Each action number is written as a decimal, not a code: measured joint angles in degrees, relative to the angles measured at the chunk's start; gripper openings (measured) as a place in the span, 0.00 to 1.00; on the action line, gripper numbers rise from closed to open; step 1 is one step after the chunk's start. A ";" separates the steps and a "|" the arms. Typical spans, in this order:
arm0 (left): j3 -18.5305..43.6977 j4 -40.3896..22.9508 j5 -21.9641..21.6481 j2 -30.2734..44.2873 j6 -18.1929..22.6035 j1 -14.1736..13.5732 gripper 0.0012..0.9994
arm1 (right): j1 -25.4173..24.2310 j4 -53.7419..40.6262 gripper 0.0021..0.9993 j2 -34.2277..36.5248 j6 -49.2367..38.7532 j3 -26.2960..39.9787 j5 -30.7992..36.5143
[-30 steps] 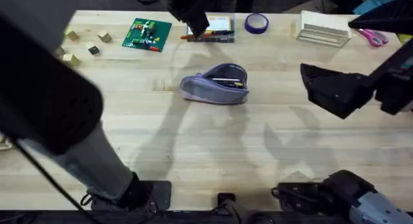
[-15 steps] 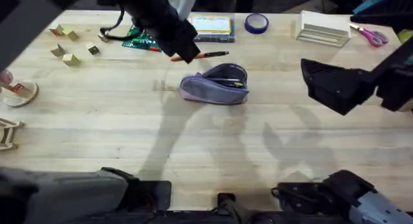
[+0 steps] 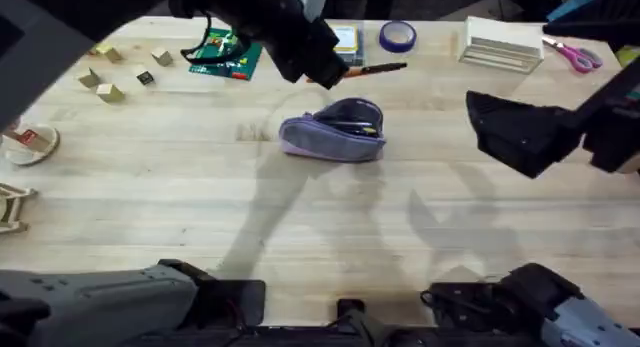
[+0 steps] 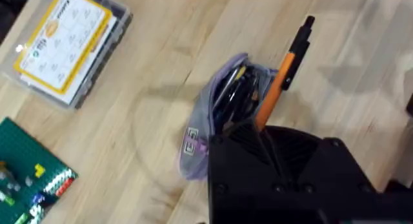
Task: Unzip the bag, pick up the pens from the table one at a time and place them inside, then zip the bag closed.
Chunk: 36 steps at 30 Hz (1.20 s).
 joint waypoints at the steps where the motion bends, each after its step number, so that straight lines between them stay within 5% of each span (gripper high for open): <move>1: -0.21 0.74 0.46 0.02 0.00 0.00 0.04 | 0.00 0.00 1.00 0.00 0.00 0.00 -0.02; 7: -2.02 3.25 2.63 0.70 0.00 -0.07 0.04 | 0.00 -0.02 1.00 0.00 0.00 0.00 0.00; 13: -2.11 5.07 9.27 9.78 0.00 -0.33 0.04 | 0.00 -0.02 1.00 0.00 0.00 0.00 0.00; 20: -2.50 6.22 11.19 15.10 1.70 -0.37 0.04 | 0.00 0.00 1.00 0.00 0.00 0.00 0.00; 29: -2.52 6.13 9.88 18.19 4.80 -0.37 0.04 | 0.00 0.00 1.00 0.00 0.00 0.00 0.00; 36: -2.52 3.24 3.22 20.24 5.15 -0.37 0.04 | 0.00 0.00 1.00 0.00 0.00 0.00 0.00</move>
